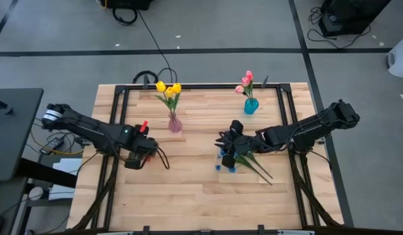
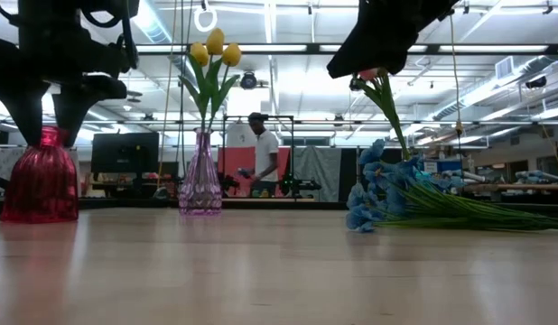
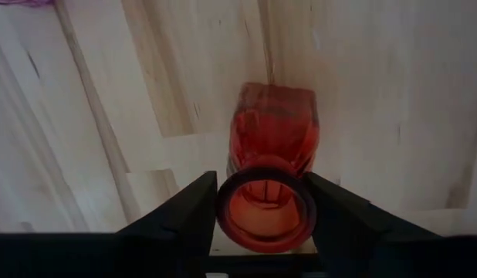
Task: Sort flowers into vase by color
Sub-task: Move the red vase to the center
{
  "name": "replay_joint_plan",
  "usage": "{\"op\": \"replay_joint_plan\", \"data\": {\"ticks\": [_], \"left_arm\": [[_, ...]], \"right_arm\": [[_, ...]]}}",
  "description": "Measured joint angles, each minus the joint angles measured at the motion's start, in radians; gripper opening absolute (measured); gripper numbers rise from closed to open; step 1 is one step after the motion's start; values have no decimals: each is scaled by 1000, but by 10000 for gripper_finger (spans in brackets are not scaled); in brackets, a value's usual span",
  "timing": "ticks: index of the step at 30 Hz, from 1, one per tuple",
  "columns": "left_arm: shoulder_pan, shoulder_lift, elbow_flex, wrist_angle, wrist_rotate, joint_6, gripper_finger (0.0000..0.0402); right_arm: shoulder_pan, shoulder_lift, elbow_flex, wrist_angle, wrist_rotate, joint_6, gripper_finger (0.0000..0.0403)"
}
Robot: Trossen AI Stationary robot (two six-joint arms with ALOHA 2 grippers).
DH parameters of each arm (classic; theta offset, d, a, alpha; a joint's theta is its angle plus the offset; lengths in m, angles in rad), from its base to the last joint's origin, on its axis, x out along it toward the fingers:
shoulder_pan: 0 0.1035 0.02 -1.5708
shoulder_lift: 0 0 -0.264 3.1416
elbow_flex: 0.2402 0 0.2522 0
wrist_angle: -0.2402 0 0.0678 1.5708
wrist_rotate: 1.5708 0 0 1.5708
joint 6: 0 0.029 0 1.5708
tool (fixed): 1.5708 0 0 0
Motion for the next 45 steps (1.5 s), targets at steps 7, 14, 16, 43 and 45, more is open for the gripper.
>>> {"op": "replay_joint_plan", "data": {"ticks": [7, 14, 16, 43, 45], "left_arm": [[0, 17, 2, 16, -10, 0, 166], [0, 28, 2, 213, -8, 34, 167], [0, 44, 9, 272, 3, 52, 169], [0, 385, 306, 369, 47, 206, 185], [0, 387, 306, 368, 53, 206, 201]], "right_arm": [[1, -45, 0, -169, -19, 113, 84], [0, -115, 0, -321, -69, 233, 84], [-2, -119, 0, -356, -112, 267, 84], [67, 284, 0, -756, -702, 572, 84], [69, 301, 0, -749, -698, 572, 84]]}}
